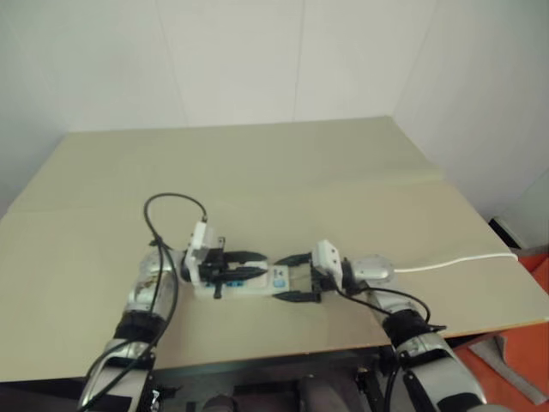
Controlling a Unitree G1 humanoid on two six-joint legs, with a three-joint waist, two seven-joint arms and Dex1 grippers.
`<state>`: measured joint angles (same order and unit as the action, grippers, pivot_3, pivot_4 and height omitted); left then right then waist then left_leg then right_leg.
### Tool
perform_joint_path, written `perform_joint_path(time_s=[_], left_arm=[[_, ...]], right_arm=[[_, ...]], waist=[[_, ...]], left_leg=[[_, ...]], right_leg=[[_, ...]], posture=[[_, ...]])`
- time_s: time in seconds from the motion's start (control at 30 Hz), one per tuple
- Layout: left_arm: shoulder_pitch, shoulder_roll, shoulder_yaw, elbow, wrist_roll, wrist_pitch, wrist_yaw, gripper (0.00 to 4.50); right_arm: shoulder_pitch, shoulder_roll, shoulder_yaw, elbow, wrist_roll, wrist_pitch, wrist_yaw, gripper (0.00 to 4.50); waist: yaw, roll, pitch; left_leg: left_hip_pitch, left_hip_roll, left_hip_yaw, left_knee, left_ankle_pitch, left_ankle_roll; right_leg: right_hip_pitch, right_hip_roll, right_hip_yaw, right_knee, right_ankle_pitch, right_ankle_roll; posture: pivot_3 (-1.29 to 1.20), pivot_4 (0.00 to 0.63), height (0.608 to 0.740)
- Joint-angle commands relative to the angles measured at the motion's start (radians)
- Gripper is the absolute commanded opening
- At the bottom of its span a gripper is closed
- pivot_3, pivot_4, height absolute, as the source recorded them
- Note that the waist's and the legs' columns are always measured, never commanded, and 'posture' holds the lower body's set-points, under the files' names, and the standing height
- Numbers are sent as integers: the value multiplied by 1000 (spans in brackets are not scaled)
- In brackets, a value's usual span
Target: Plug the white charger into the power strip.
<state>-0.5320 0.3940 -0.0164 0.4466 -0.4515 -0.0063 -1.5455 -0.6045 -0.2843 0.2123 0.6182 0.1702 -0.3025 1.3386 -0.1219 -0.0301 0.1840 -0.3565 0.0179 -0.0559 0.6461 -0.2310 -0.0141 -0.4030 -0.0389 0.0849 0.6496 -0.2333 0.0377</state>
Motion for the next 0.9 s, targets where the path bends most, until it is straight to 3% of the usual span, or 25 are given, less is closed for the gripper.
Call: perform_joint_path(time_s=[0.03, 0.43, 0.9], left_arm=[[2, 17, 2, 2, 17, -10, 10, 1003], [9, 22, -42, 94, 84, -105, 4, 1003], [46, 28, -44, 134, 86, -98, 39, 1003]], right_arm=[[12, 6, 46, 23, -41, -12, 21, 3385], [21, -3, 46, 15, -41, -17, 16, 3385], [19, -4, 58, 16, -48, -29, 6, 3385]], waist=[[0, 0, 0], [1, -1, -2], [3, -1, -11]], left_leg=[[0, 0, 0, 0, 0, 0], [2, 0, 1, -1, 0, 0], [7, 0, 1, -3, 0, 0]], right_leg=[[0, 0, 0, 0, 0, 0], [2, 0, 1, -1, 0, 0], [13, 0, 1, -4, -3, -1]], posture=[[0, 150, 740], [0, 150, 740], [0, 150, 740]])
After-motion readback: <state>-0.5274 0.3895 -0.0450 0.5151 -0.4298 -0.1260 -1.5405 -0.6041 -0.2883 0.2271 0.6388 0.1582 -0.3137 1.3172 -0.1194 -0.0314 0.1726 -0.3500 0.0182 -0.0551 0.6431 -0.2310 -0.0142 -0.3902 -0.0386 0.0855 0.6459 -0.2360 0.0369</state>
